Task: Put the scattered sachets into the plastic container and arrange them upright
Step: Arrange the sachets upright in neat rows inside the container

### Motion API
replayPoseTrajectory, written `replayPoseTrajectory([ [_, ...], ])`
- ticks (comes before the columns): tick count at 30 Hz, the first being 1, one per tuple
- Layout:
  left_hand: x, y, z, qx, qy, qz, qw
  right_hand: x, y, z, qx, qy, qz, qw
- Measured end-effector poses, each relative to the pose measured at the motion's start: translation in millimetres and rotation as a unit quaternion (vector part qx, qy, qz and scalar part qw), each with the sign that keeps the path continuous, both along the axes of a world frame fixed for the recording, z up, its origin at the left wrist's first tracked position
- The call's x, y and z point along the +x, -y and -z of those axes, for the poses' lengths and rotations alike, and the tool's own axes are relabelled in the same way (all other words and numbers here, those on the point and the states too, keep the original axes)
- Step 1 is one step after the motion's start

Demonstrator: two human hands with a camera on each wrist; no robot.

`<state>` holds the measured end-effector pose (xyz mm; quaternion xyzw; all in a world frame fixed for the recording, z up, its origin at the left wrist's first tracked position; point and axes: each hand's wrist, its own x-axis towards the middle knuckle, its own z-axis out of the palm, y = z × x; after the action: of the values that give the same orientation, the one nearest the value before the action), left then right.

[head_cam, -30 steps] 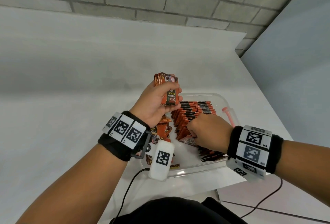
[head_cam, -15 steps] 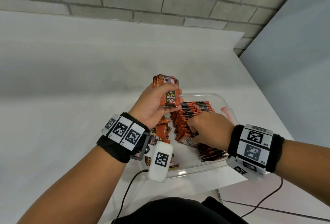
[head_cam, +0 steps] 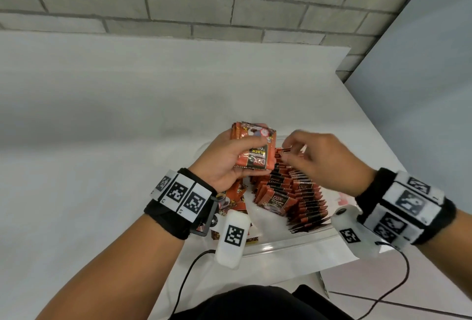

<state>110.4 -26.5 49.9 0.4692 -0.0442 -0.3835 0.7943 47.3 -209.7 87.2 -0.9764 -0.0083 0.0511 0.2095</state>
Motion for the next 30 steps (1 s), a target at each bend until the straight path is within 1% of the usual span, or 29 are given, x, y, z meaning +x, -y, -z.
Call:
replayPoseTrajectory([
  [1,-1,1,-1,-0.003,0.005,0.006,1.000,1,1,-5,0.090,0.029,0.049,0.994],
  [2,-2,1,-2,-0.008,0.008,0.010,1.000,1,-1,-8,0.184,0.037,0.096,0.978],
  [3,-2,2,-2,-0.013,0.011,0.013,1.000,0,-4,-10,0.260,0.025,0.134,0.956],
  [4,-2,3,-3,-0.017,0.014,0.016,1.000,-2,-9,-9,0.300,0.009,0.151,0.942],
  [6,-2,6,-3,-0.022,0.019,0.029,0.999,-6,-17,-4,0.298,0.001,0.131,0.945],
  [8,-3,8,-4,-0.022,0.020,0.041,0.999,-7,-21,-2,0.294,0.021,0.112,0.949],
  [16,-5,10,-4,0.010,0.013,0.038,0.999,-4,-13,0,0.356,0.032,0.131,0.925],
  [20,-7,10,0,0.018,0.025,0.046,0.998,-5,-16,-6,0.302,0.042,0.082,0.949],
  [22,-7,11,2,0.013,0.026,0.034,0.999,-4,-19,-6,0.304,0.045,0.090,0.947],
  [23,-7,10,2,0.007,0.028,0.020,0.999,-4,-20,-5,0.328,0.046,0.116,0.936],
  [24,-8,10,1,-0.002,0.030,0.003,1.000,-4,-21,-4,0.365,0.040,0.155,0.917],
  [26,-8,10,0,-0.018,0.037,-0.030,0.999,-5,-21,-3,0.447,-0.005,0.229,0.865],
  [28,-9,10,-1,-0.024,0.045,-0.054,0.997,-7,-19,-2,0.508,-0.065,0.249,0.822],
  [30,-10,10,-3,-0.024,0.045,-0.050,0.997,-6,-17,-2,0.543,-0.078,0.241,0.800],
])
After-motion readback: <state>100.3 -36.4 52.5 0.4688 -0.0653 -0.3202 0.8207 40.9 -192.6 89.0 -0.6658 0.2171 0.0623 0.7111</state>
